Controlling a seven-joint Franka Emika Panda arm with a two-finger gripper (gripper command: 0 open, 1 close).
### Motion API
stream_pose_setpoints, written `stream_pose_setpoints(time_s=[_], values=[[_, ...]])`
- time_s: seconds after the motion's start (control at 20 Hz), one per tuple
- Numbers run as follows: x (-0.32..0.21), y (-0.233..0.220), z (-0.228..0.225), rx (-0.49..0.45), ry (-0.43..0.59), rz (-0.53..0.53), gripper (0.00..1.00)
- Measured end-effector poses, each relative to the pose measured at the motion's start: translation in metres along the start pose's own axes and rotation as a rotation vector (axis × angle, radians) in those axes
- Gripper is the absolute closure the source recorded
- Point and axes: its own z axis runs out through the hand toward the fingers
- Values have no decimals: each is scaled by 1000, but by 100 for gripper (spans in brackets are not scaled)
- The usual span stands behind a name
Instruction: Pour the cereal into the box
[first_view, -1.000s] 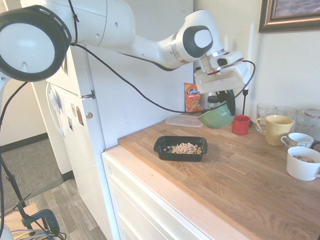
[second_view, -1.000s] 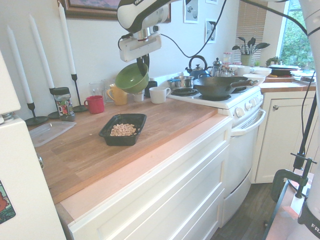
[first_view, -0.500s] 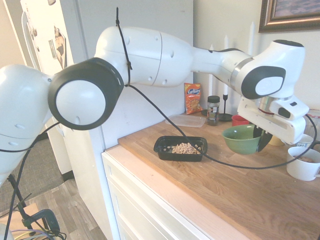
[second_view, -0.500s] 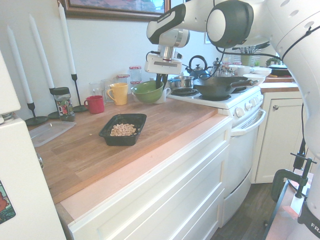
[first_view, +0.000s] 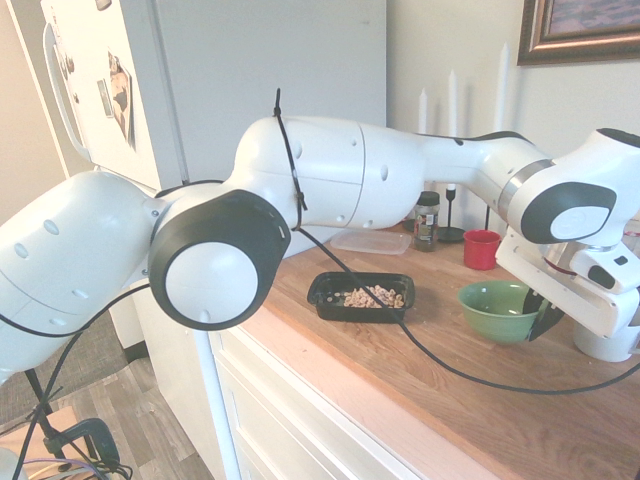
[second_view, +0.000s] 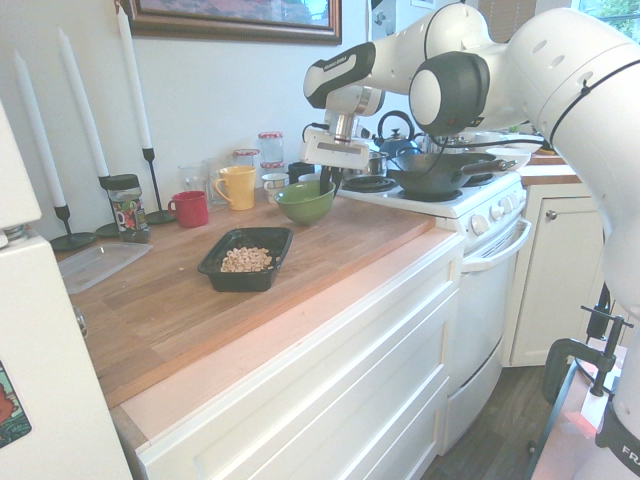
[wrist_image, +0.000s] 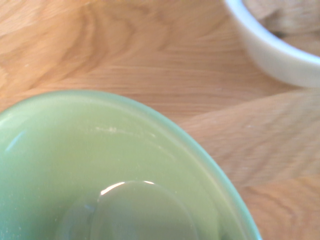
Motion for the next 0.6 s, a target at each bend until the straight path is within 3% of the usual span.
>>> stream_pose_setpoints(time_s=[0.4, 0.45, 0.6], values=[[-3, 0, 14, -15, -23, -12, 100], [-3, 0, 15, -14, -23, -14, 0], [-7, -2, 17, -16, -25, -17, 0]])
